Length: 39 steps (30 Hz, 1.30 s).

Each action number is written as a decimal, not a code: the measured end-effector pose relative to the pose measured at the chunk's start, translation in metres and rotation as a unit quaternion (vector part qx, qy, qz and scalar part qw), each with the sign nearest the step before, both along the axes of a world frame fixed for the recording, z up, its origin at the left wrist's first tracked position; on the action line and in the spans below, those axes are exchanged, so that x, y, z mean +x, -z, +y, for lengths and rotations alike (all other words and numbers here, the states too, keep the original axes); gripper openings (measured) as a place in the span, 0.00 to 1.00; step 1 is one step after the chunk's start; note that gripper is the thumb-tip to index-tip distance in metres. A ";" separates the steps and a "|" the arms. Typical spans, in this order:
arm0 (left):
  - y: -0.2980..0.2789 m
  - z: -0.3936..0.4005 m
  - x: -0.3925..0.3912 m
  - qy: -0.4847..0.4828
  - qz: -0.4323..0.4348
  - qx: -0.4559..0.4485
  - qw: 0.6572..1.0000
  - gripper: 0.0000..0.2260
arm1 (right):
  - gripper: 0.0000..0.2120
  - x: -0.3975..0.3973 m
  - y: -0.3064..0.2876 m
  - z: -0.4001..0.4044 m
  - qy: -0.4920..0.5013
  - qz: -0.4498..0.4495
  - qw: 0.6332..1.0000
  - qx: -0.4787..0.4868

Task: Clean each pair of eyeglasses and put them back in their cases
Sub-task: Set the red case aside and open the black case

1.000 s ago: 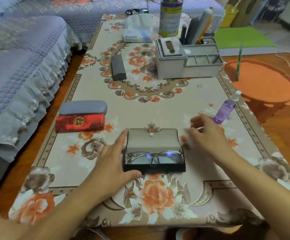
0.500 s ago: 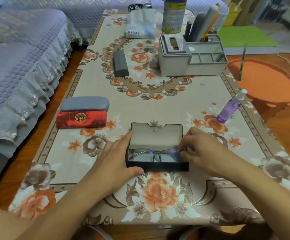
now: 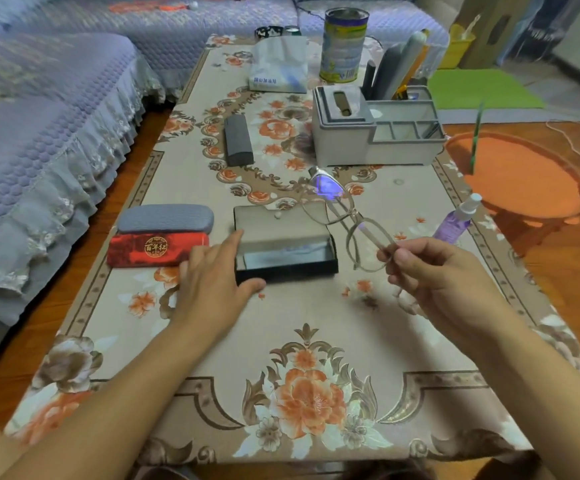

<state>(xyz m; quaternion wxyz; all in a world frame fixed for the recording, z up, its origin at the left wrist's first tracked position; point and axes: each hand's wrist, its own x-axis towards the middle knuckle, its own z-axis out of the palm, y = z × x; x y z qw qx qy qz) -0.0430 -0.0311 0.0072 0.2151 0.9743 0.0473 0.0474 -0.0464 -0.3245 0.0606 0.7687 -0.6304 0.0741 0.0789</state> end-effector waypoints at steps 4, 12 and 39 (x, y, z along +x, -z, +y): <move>0.009 0.012 0.023 -0.002 -0.052 0.086 0.995 0.31 | 0.05 0.000 0.004 -0.001 -0.002 0.014 0.999 0.031; -0.017 0.013 0.001 0.011 -0.030 -0.023 0.999 0.17 | 0.11 -0.010 0.004 -0.003 -0.105 -0.038 0.989 -0.101; -0.056 -0.008 -0.063 0.048 -0.015 -0.410 0.911 0.04 | 0.04 -0.033 0.013 0.017 -0.140 -0.351 0.697 -0.610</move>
